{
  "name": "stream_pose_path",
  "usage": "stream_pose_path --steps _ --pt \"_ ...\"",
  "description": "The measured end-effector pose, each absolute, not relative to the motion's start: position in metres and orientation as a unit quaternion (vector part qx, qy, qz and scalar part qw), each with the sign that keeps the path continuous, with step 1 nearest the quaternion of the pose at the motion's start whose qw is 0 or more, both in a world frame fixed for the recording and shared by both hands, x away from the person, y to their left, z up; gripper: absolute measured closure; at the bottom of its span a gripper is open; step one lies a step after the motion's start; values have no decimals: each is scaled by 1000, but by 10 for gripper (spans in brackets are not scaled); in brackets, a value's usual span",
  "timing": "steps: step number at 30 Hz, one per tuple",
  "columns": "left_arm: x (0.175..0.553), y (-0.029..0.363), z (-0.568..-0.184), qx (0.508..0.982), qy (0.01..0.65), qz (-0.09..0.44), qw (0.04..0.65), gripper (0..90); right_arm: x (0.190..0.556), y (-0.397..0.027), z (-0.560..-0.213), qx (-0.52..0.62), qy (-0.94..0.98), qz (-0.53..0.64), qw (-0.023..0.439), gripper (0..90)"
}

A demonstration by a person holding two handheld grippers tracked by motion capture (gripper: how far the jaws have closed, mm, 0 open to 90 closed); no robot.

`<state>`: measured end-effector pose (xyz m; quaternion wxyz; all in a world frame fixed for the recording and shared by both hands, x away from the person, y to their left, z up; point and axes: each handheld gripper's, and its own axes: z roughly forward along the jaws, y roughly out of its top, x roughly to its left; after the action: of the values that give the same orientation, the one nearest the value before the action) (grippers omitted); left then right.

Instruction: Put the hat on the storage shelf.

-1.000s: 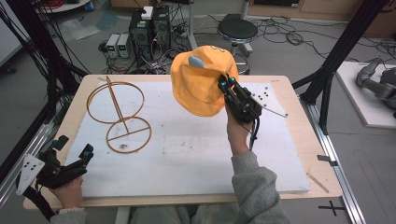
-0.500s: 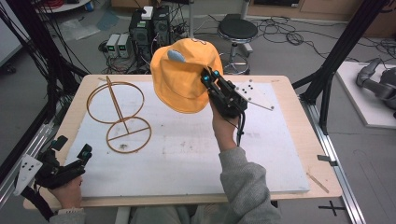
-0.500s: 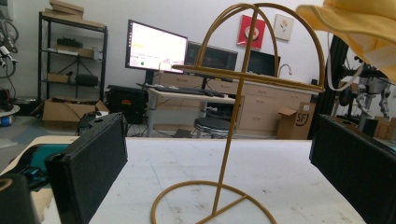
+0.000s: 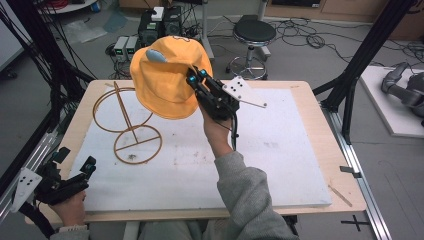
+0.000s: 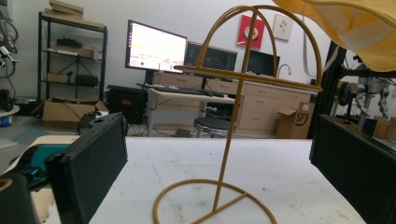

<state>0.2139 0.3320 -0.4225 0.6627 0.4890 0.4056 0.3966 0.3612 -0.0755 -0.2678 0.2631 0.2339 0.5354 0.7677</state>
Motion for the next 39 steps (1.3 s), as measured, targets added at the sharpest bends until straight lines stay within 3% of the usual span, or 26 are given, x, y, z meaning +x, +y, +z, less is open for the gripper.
stream_pose_path --steps 17,39 --pt "202 340 -424 485 410 402 659 44 370 -12 -256 206 554 775 221 843" --pt "200 343 -425 485 412 402 658 44 383 26 -274 203 604 752 170 837"
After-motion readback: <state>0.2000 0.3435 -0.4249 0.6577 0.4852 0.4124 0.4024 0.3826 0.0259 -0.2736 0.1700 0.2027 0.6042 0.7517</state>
